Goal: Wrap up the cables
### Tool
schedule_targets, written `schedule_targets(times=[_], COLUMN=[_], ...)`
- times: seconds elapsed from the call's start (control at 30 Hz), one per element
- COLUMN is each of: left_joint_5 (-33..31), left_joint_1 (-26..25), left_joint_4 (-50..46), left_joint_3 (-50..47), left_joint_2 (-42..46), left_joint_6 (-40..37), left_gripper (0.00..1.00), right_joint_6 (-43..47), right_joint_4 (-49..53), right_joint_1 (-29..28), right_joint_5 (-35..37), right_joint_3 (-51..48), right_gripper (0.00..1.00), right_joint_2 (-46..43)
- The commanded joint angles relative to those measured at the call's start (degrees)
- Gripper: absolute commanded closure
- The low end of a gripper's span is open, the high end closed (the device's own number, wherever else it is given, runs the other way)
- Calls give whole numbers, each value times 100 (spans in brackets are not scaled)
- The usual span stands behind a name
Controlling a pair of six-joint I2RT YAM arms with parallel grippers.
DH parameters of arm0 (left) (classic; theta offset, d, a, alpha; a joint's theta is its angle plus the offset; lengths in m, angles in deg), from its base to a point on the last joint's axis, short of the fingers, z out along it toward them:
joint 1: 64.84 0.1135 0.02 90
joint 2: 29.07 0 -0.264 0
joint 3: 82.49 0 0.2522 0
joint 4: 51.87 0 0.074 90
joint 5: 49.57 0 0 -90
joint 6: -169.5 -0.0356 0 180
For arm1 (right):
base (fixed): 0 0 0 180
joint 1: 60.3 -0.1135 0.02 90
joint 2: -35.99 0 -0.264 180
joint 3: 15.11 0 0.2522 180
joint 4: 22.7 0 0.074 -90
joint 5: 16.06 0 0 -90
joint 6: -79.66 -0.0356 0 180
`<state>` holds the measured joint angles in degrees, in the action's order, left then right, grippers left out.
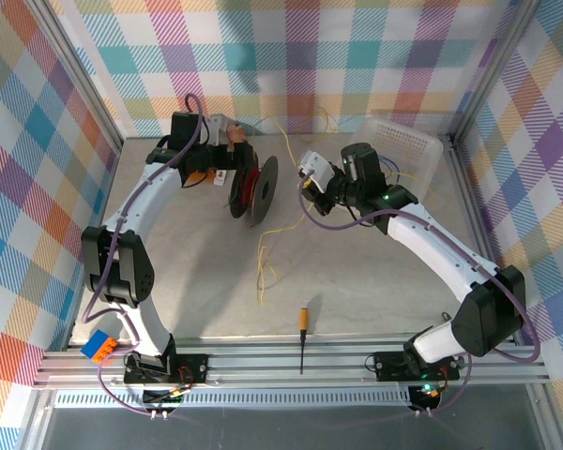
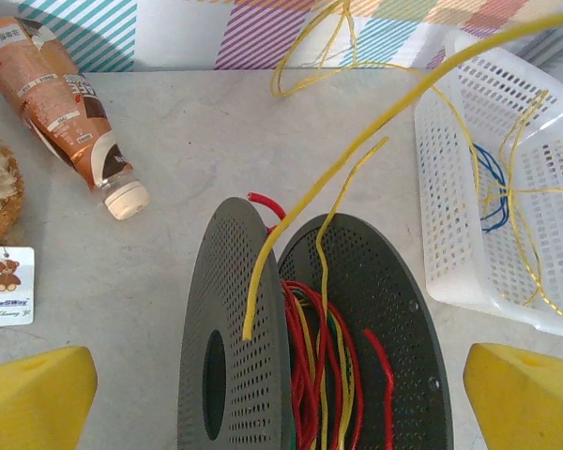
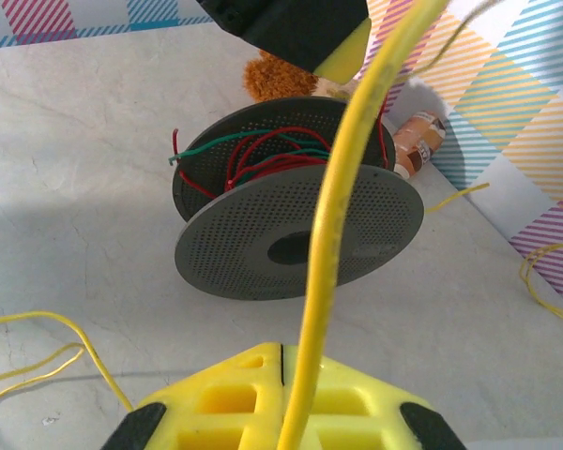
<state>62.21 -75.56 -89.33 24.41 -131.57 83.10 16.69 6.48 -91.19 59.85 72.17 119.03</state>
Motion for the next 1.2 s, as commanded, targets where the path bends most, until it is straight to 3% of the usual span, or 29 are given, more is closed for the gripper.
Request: schedule_targets(times=[0.0,0.47,0.93,1.17], left_joint_5=[-12,434,411,162], left_joint_1=[53,197,258,250], left_joint_4=[-81,319,431,729], left_joint_3=[-2,-226,-1022,-1892], left_joint_2=[329,593,1108,1352], left_joint_6=[-214,106,451,976], left_gripper=[0,0,0,0], right_joint_6=[-28,-90,-235,-394], right_joint_4=[59,199,655,766], right_joint_1=[66,119,109,96], right_joint_5=[-29,-498,-1139,-839], right_joint_3=[85,-303,-620,-619], right_gripper=[100,100,100,100], right_joint_2=[-77,-586,-783,-580])
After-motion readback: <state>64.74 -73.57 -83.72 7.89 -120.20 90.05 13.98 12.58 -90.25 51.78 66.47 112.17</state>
